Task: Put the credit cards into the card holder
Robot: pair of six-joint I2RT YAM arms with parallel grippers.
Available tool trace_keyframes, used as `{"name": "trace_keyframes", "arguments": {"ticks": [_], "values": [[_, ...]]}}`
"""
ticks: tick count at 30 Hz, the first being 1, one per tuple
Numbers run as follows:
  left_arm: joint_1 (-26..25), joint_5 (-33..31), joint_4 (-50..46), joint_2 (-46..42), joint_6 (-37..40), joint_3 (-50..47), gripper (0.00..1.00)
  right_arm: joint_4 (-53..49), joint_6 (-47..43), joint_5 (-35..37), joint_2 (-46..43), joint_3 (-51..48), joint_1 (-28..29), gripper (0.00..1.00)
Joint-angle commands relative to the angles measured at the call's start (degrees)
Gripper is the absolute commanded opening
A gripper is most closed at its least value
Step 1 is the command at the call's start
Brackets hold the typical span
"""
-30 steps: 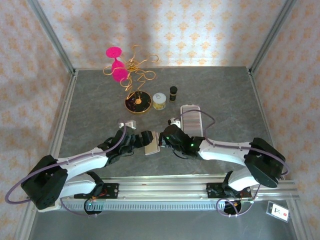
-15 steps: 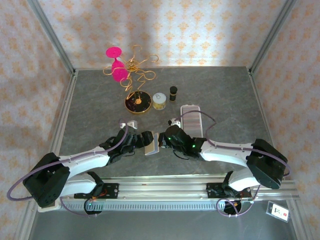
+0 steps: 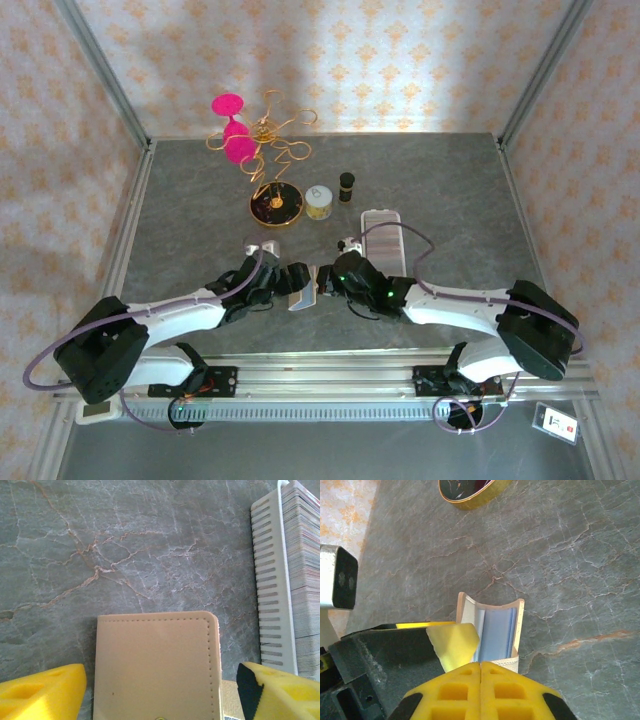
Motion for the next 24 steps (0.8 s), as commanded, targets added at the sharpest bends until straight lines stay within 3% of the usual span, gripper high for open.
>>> {"name": "trace_keyframes", "arguments": {"ticks": [1,10,24], "values": [[-0.4,-1.9,-1.9,0.2,1.5,1.3,0.74,1.0,0.8,1.1,-1.8,-1.0,0.0,0.0],[-0.4,-5.8,-2.3,-4.7,0.9,-1.4,0.42,-2.7,1.3,5.0,-1.8,-1.1,0.0,0.0],[-0.4,-9.6,-6.7,-8.8,0.7,-3.3,0.4,-6.5,3.7,11.3,0.4,-1.5,0.0,0.0]]}}
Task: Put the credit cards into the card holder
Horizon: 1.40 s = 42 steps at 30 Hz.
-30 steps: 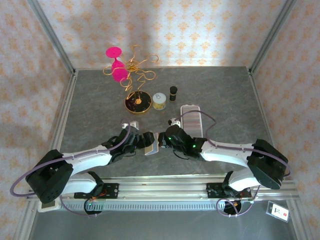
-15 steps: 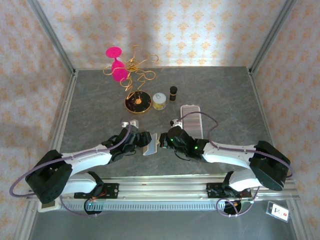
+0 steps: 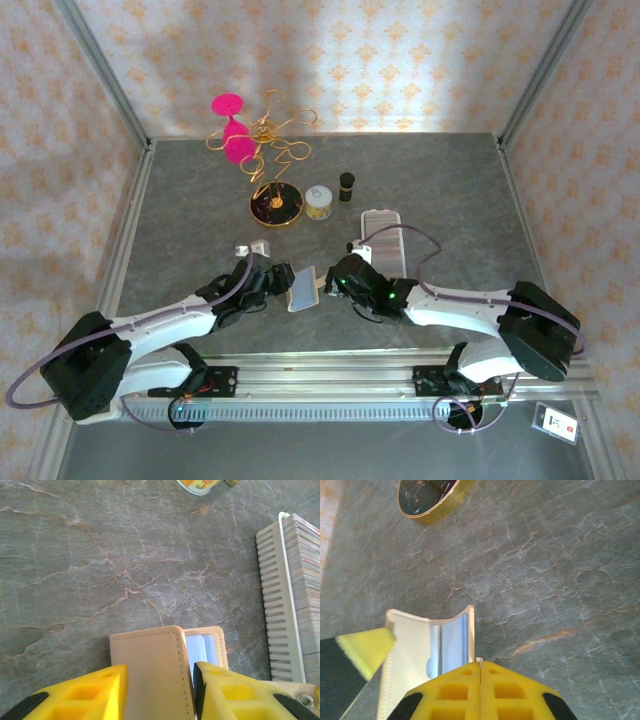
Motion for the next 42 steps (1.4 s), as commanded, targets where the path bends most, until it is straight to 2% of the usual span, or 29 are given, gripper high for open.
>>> {"name": "trace_keyframes", "arguments": {"ticks": [1,9,13,16,25,31,35,42], "values": [[-0.4,-3.3,-3.6,-2.2,-0.1,-1.3,0.4,-2.5,1.5,4.5,0.8,-0.7,0.0,0.0],[-0.3,-4.6,-3.9,-2.7,-0.1,-3.7,0.4,-3.7,3.5,7.5,0.2,-1.8,0.0,0.0],[-0.3,-5.6,-4.2,-2.9,-0.5,-4.7,0.32,-4.4,3.7,7.5,0.5,-1.7,0.0,0.0],[-0.3,-5.6,-3.2,-2.7,-0.2,-5.7,0.32,-5.0,4.2,7.4,0.9,-1.7,0.0,0.0],[-0.3,-6.7,-2.9,3.0,1.2,-6.0,0.29,-5.5,4.3,6.8,0.7,-3.4,0.0,0.0],[-0.2,-4.8,-0.7,5.1,1.8,-6.1,0.26,-7.4,3.7,6.2,1.8,-2.3,0.0,0.0],[-0.2,-4.3,0.2,5.1,2.1,-6.4,0.26,-10.0,2.7,7.0,1.3,-0.7,0.1,0.13],[-0.2,-2.5,1.8,5.1,2.4,-6.9,0.26,-12.4,-2.4,5.1,-5.1,1.1,0.1,0.35]]}}
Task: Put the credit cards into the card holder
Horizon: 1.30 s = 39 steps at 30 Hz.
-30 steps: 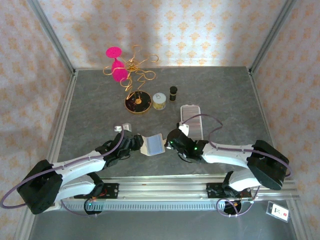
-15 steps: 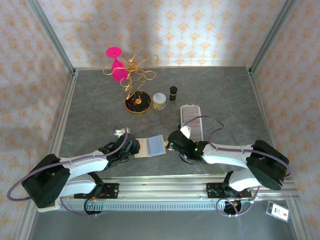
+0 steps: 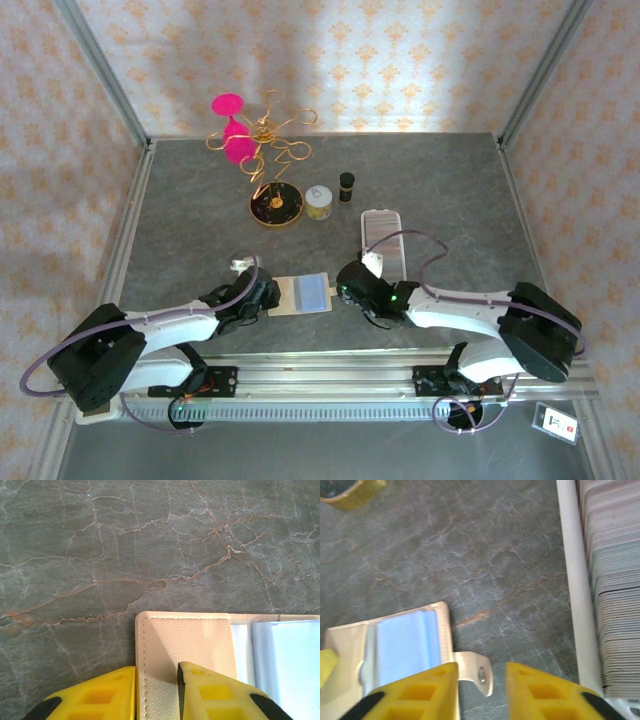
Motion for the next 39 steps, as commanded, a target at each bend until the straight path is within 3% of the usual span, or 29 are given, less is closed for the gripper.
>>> {"name": "trace_keyframes", "arguments": {"ticks": [1,7,12,17,25,39], "values": [[-0.2,1.9,2.1,0.8,0.8,-1.2,0.26,-3.1,-3.3,0.1,-4.0,2.9,0.1,0.36],[-0.2,4.1,3.9,0.6,0.5,-1.8,0.26,-2.4,-4.9,-5.5,-5.4,5.1,0.7,0.35],[-0.2,5.2,4.5,0.6,0.1,-1.7,0.26,-0.4,-5.1,-7.7,1.0,8.0,2.9,0.28],[-0.2,5.2,4.2,0.4,-0.2,-1.7,0.25,1.3,-5.0,-9.7,8.9,10.5,3.9,0.27],[-0.2,5.2,4.7,0.0,-0.6,-2.3,0.25,0.8,-4.4,-10.0,15.2,11.7,3.9,0.29],[-0.2,6.3,5.8,0.5,-1.2,-2.5,0.25,-0.9,-3.9,-8.5,16.9,11.4,4.0,0.32]]}}
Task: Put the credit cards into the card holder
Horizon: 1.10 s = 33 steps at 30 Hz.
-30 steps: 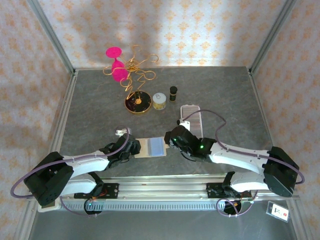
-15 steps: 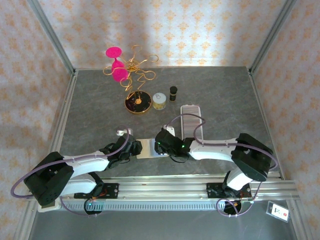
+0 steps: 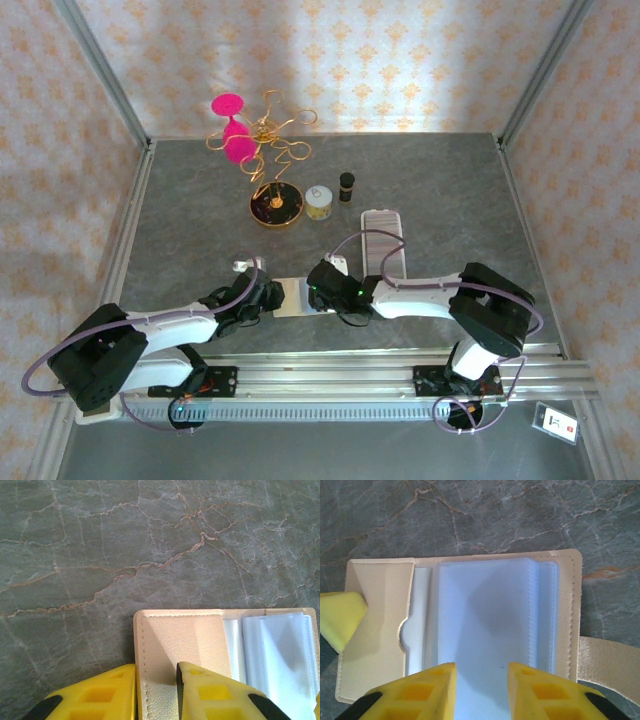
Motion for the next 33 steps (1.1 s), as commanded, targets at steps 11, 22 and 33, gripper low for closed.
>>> {"name": "trace_keyframes", "arguments": {"ticks": [11,22,33], "values": [[-0.2,2.3,0.7,-0.2,-0.8,-0.9,0.25,-1.2,0.9,1.7,1.9,1.7,0.1,0.37],[-0.2,2.9,1.0,-0.7,-1.1,-1.2,0.24,-1.6,1.4,2.2,3.1,1.9,0.1,0.4],[-0.2,4.0,3.7,-0.1,-2.3,-2.7,0.21,2.7,2.1,-0.4,3.2,2.2,0.2,0.4]]}}
